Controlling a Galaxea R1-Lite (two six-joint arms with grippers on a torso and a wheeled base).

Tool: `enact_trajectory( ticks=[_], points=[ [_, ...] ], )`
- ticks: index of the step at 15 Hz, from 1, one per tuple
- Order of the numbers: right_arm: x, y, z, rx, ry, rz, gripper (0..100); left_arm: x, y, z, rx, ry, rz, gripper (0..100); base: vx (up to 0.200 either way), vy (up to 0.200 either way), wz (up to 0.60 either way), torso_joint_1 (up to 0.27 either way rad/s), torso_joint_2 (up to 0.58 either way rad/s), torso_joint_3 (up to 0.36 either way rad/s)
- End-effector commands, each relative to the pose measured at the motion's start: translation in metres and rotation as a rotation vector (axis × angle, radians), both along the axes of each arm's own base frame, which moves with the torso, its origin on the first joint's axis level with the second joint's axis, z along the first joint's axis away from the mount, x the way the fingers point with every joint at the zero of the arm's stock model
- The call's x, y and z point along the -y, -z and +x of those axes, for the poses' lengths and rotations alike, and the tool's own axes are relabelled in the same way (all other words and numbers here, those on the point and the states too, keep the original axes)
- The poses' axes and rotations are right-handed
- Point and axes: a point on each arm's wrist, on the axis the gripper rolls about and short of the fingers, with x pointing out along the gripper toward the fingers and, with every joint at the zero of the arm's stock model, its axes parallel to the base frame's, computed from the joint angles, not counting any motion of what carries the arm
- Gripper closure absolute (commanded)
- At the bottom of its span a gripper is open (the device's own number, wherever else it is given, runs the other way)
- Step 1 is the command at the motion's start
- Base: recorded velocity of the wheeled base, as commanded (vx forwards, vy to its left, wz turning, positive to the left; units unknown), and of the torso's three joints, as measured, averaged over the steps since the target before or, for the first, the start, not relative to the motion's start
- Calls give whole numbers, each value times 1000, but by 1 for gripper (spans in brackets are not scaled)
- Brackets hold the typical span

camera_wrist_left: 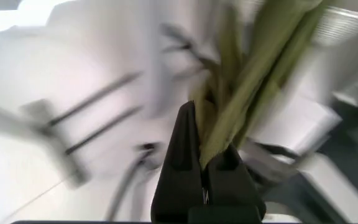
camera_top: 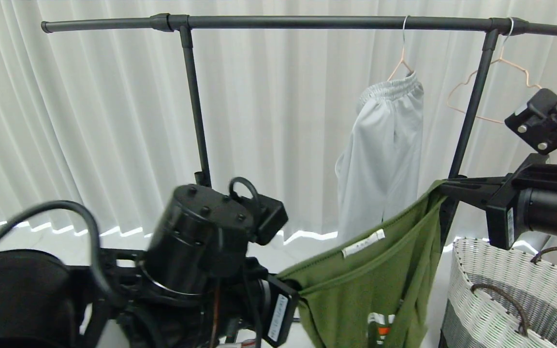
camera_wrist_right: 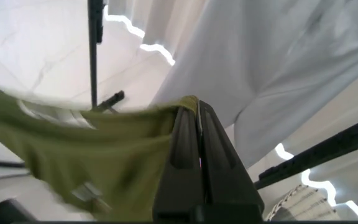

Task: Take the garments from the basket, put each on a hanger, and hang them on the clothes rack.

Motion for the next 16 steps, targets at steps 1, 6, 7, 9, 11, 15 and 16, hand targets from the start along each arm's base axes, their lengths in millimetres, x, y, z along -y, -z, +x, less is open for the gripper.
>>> enact_trajectory(
  ticks=[1,6,7,9,11,15,16],
  points=[
    [4,-5,-5,24,14,9,100,-29,-60,-19,163,-97,-88,100,0,0,0,0,0,0],
    [12,-30,-14,128,48,39,100,-42,-134,-18,416,-201,-114,100,0,0,0,0,0,0],
    [11,-41,-12,155,49,61,100,-45,-147,-18,456,-200,-110,100,0,0,0,0,0,0],
    [5,-75,-4,228,51,119,100,-56,-174,-17,547,-203,-61,100,0,0,0,0,0,0],
    [2,-96,-1,271,52,152,100,-59,-187,-18,593,-200,-62,100,0,0,0,0,0,0],
    [12,-96,-13,257,52,129,100,-52,-186,-35,592,-132,-84,100,0,0,0,0,0,0],
    [20,-95,-23,229,50,104,100,-50,-185,-37,592,-138,-77,100,0,0,0,0,0,0]
  ],
)
